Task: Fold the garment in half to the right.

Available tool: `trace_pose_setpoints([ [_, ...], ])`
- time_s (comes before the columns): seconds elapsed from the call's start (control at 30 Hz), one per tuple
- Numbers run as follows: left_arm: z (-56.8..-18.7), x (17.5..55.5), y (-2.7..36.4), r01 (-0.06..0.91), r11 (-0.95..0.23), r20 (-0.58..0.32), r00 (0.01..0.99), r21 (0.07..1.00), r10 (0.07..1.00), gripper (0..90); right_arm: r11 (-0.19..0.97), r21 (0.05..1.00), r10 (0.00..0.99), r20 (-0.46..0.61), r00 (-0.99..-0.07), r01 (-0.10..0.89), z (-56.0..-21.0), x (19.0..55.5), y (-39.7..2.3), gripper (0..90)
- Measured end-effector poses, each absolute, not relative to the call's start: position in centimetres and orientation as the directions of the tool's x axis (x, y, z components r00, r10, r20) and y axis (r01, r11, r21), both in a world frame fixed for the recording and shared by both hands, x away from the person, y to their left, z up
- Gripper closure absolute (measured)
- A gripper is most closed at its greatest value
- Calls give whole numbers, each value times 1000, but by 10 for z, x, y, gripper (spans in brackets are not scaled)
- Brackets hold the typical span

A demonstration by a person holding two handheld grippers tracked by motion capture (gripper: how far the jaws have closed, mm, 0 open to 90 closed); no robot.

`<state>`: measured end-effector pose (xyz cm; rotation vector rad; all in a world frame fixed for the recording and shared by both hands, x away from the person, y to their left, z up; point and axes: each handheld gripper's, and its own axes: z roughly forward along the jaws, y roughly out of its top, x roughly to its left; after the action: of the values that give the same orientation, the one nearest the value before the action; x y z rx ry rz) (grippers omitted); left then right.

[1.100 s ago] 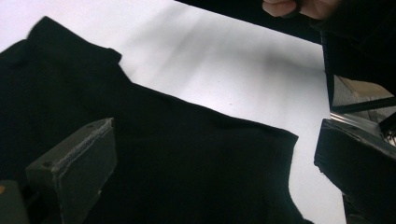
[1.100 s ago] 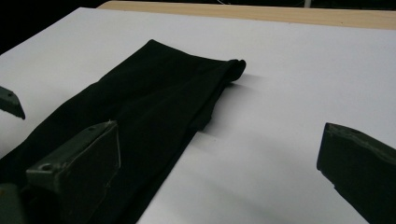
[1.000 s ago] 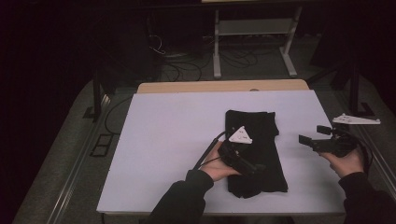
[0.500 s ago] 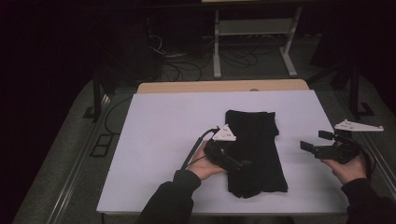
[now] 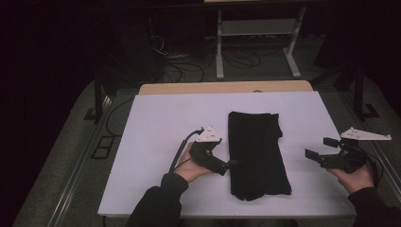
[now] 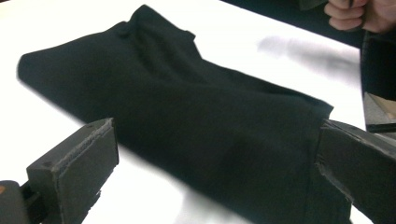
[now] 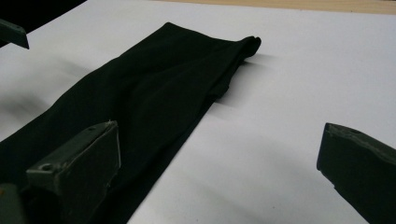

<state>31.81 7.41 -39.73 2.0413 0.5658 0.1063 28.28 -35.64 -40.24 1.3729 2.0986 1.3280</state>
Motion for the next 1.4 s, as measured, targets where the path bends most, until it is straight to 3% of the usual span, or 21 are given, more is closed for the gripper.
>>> trace_pose_setpoints([
  [1.4, -411, 300, 193, 400, -299, -151, 780, 867, 607, 0, 120, 812, 834, 229, -502, 571, -417, 261, -356, 0],
])
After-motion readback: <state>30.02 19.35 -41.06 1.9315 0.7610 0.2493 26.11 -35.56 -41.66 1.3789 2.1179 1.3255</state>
